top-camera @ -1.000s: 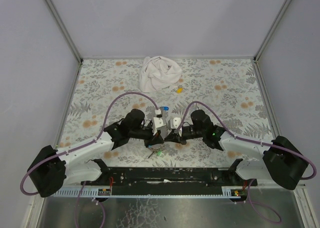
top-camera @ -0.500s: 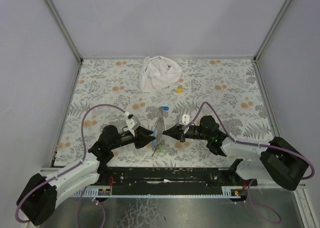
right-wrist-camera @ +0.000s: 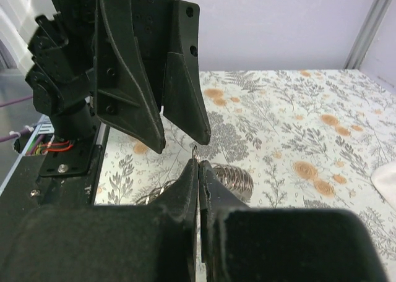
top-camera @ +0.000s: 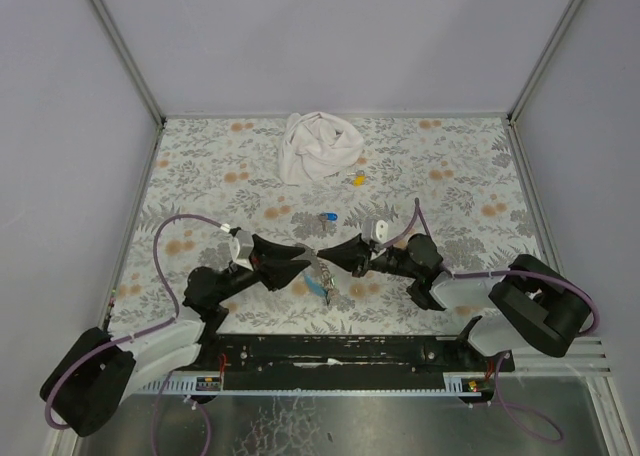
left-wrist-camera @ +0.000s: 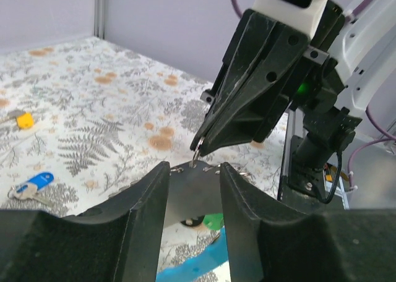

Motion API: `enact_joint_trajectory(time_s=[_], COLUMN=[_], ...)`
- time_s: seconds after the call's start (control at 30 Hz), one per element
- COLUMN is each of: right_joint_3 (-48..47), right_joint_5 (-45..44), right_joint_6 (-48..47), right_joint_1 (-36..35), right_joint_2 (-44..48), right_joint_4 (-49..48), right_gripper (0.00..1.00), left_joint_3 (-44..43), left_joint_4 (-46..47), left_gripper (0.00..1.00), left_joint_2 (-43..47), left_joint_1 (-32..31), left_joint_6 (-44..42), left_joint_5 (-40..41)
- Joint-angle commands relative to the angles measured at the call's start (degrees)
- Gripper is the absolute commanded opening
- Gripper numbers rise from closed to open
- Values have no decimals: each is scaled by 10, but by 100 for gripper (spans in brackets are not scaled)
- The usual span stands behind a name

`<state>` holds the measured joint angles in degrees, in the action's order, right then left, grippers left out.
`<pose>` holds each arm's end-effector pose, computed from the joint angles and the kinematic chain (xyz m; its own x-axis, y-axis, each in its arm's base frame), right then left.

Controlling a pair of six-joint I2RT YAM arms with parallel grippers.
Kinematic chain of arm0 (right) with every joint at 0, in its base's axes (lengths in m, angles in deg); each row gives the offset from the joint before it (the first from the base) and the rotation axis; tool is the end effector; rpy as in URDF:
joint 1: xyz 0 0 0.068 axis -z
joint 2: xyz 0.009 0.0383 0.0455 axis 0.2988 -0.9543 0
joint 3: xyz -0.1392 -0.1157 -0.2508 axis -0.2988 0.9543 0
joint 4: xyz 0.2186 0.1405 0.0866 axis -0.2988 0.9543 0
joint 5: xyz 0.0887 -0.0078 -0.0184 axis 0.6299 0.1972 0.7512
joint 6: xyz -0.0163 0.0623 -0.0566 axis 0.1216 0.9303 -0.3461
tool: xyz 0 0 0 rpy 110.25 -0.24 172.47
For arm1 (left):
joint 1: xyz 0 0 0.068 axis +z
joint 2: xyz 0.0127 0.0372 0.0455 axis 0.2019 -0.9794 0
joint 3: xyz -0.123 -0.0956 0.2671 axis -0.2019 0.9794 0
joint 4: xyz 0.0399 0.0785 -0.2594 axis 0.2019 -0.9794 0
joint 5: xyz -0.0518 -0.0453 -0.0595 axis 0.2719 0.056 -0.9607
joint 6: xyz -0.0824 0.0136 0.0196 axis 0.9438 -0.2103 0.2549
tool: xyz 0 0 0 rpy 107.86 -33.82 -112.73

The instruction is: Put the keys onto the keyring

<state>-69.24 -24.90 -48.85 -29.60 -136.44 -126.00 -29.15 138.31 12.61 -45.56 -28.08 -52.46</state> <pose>0.1580 0.2302 0.2544 0.1267 0.2339 -0.9640 -0.9821 0.1662 -0.0887 0.1235 -0.1274 0.2259 -0.0857 -0.3066 -0.9480 0.9010 0.3822 -0.2051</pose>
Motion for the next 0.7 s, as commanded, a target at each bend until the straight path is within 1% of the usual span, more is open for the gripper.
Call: enact_joint_trajectory(time_s=[0.0,0.17,0.33,0.5,0.67], right_joint_3=[-9,-5,-7,-9,-6], right_joint_5=[-2,3,13,26,35], right_joint_6=[33,49,64,68,66], right_joint_1=[-1,-1,-1,-1,-1], right_joint_2=[-7,-21,-34,-34,-25], right_joint_4=[-134,-162,-183,-183,-182], right_gripper=[0,0,0,0,0], left_joint_3=[37,37,36,38,31], left_joint_4=[172,191,207,232,245], left_gripper=[37,33,33,34,34], left_joint_2=[-31,-55,-78,-114,-143], left_joint_1=[6,6,6,6,6], left_joint_6=[17,10,-3,-11,-21], left_joint_5=[9,12,-1,-12,-46])
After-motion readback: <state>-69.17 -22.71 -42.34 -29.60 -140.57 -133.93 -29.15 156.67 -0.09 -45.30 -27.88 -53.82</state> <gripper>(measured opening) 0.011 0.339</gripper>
